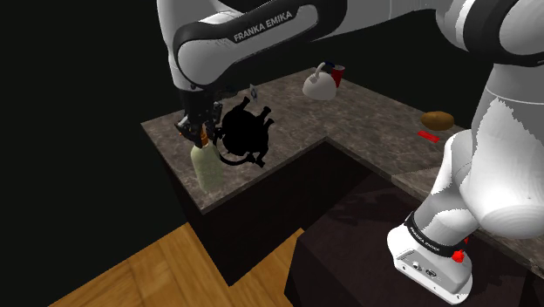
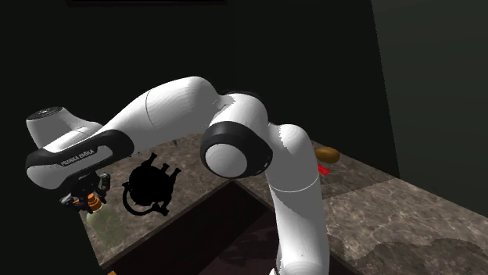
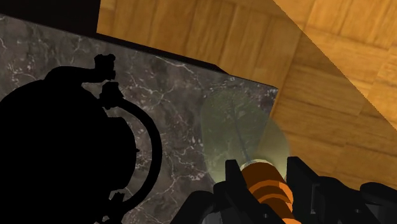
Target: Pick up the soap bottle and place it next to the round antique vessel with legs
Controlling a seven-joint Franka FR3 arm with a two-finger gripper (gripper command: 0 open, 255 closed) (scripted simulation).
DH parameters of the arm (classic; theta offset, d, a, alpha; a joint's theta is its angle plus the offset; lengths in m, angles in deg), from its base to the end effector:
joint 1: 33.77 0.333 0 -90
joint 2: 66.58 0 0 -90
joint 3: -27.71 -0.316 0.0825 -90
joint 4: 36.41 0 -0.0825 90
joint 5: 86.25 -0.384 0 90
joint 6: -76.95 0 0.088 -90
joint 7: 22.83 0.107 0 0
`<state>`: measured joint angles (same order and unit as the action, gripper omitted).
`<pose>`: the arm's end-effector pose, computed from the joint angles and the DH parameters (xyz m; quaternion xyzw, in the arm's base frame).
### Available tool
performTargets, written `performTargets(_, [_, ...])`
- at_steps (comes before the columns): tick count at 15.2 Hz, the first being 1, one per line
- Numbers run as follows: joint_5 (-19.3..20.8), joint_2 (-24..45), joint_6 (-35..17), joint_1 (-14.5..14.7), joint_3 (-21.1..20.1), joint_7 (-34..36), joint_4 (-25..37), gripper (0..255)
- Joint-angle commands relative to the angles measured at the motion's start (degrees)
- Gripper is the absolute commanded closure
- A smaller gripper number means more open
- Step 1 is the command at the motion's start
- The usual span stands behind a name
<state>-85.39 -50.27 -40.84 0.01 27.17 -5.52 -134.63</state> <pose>0.5338 0.3628 0.4269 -0.9881 -0.1509 -0.0280 0.0075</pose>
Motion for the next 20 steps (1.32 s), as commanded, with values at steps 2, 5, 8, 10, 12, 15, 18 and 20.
performTargets(2, [0.01, 0.02, -0.32, 0.02, -0.01, 0.04, -0.24, 255])
performTargets(5, [0.01, 0.02, -0.32, 0.02, -0.01, 0.04, -0.24, 255])
performTargets(8, [0.01, 0.03, -0.30, 0.02, -0.01, 0.03, -0.21, 0])
performTargets(10, [0.01, 0.03, -0.30, 0.02, -0.01, 0.03, -0.21, 0])
performTargets(12, [0.01, 0.02, -0.32, 0.02, -0.01, 0.04, -0.24, 0])
performTargets(15, [-0.03, -1.70, 4.81, 0.05, -0.04, 0.00, 3.17, 0])
performTargets(18, [-0.04, -2.06, 6.19, 0.05, -0.04, 0.00, 4.19, 0])
performTargets(20, [-0.04, -2.05, 6.19, 0.05, -0.04, 0.00, 4.21, 0])
